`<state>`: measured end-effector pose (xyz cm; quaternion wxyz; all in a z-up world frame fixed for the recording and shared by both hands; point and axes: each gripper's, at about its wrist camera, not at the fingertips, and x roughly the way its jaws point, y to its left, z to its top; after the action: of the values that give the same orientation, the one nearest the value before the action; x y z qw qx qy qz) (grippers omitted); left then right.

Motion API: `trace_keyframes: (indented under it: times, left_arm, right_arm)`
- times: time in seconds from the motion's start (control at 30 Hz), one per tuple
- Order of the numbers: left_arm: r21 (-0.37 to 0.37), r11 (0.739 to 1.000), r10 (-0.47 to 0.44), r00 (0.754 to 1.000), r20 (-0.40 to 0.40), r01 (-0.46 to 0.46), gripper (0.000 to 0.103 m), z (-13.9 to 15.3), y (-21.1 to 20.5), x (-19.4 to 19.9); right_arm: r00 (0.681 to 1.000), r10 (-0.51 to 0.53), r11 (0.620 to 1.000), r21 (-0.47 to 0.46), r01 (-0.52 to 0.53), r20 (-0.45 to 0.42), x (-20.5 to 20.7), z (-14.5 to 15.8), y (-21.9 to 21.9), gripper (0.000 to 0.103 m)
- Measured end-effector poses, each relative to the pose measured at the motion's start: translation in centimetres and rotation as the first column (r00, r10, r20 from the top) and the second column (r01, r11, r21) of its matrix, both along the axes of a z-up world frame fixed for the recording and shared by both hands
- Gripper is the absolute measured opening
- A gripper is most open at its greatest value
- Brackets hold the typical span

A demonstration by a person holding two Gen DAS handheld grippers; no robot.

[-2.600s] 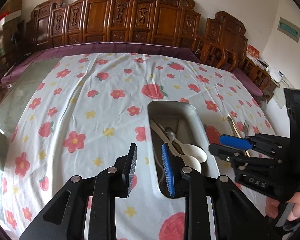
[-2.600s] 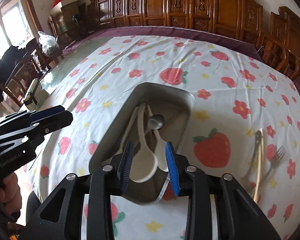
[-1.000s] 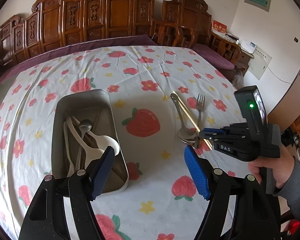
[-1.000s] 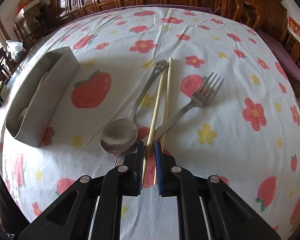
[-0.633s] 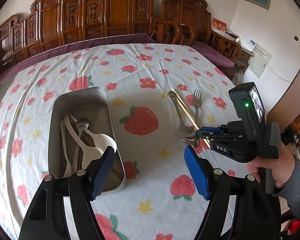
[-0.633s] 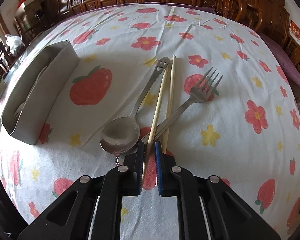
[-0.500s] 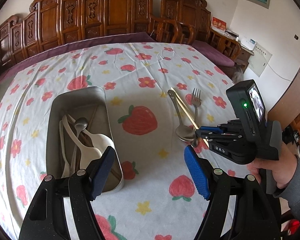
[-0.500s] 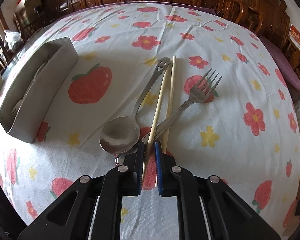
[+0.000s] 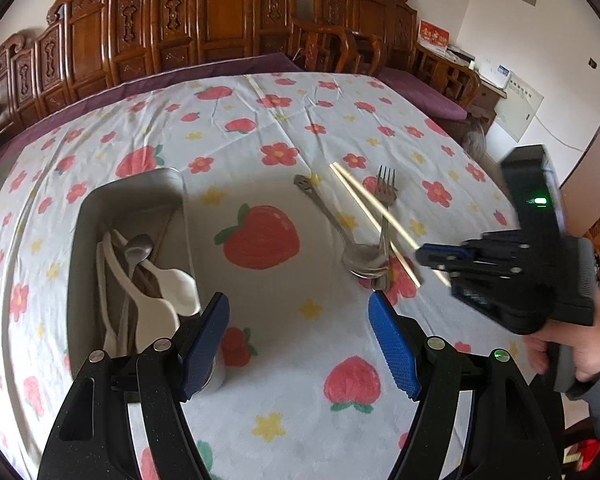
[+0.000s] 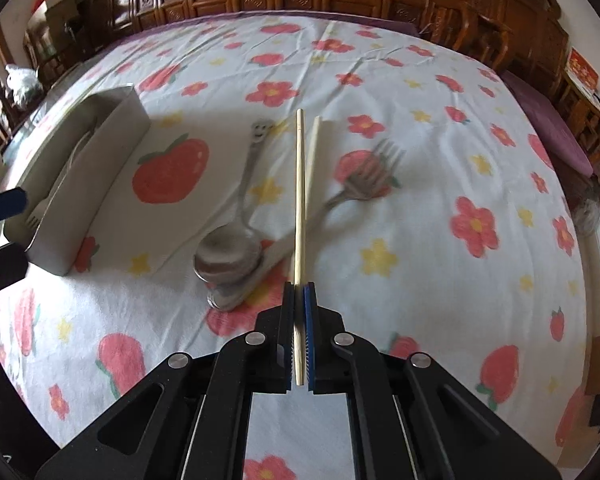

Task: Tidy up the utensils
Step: 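Grasp the smiley-handled metal spoon with the left tool while the right tool holds the chopstick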

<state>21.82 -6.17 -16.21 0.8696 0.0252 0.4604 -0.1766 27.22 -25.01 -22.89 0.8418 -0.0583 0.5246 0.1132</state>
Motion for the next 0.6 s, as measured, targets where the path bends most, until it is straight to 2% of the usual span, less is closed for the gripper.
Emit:
trace_keyframes:
  times: [0.17, 0.4, 0.6]
  left_arm:
    - [-0.005, 1.0, -0.001, 1.0, -0.023, 0.001, 0.069, -0.8, -1.5, 1.6]
    - [-0.028, 1.0, 0.007, 0.995, -0.095, -0.01, 0.069, -2.8, -4.1, 3.9]
    - [0.006, 1.0, 0.024, 0.988, -0.154, -0.023, 0.069, -4.9, -6.7, 5.5]
  right_arm:
    - [0.999, -0.024, 1.0, 0.003, 0.024, 0.02, -1.1, 0.4, -2.5, 0.005]
    - [0.998, -0.056, 0.998, 0.033, 0.056, 0.002, -2.8, -0.9, -5.5, 0.006]
    - [0.997, -0.073, 0.995, 0.068, 0.073, -0.008, -3.6, -1.8, -7.2, 0.006]
